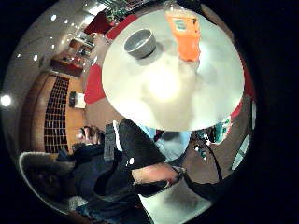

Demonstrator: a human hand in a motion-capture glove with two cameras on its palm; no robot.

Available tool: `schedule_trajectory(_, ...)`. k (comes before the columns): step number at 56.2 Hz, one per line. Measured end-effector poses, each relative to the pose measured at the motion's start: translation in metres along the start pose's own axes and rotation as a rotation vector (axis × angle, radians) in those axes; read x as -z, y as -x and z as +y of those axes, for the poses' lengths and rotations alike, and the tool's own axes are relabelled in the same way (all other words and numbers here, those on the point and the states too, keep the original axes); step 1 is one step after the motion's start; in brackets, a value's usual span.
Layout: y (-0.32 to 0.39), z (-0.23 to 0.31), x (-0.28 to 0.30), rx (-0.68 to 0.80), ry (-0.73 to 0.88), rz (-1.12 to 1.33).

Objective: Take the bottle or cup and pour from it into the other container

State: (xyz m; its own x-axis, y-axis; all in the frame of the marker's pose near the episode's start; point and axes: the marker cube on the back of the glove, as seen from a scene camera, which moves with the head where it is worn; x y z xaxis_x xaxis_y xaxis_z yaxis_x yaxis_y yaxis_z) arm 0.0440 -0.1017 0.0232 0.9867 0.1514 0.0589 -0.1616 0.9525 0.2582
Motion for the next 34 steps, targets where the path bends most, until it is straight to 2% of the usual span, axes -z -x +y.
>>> schedule_trajectory(2, -0.009, 0.005, -0.003, 0.071, 0.149, -0.013)
schedule_trajectory(4, -0.017, 0.003, -0.009, 0.090, 0.195, -0.027)
schedule_trajectory(18, -0.054, -0.058, -0.052, 0.006, 0.187, -0.238)
schedule_trajectory(23, -0.056, -0.086, -0.073, 0.022, 0.013, -0.349)
schedule_trajectory(28, -0.050, -0.090, -0.091, -0.007, 0.201, -0.529)
schedule_trajectory(34, -0.040, -0.105, -0.111, 0.017, 0.235, -0.713)
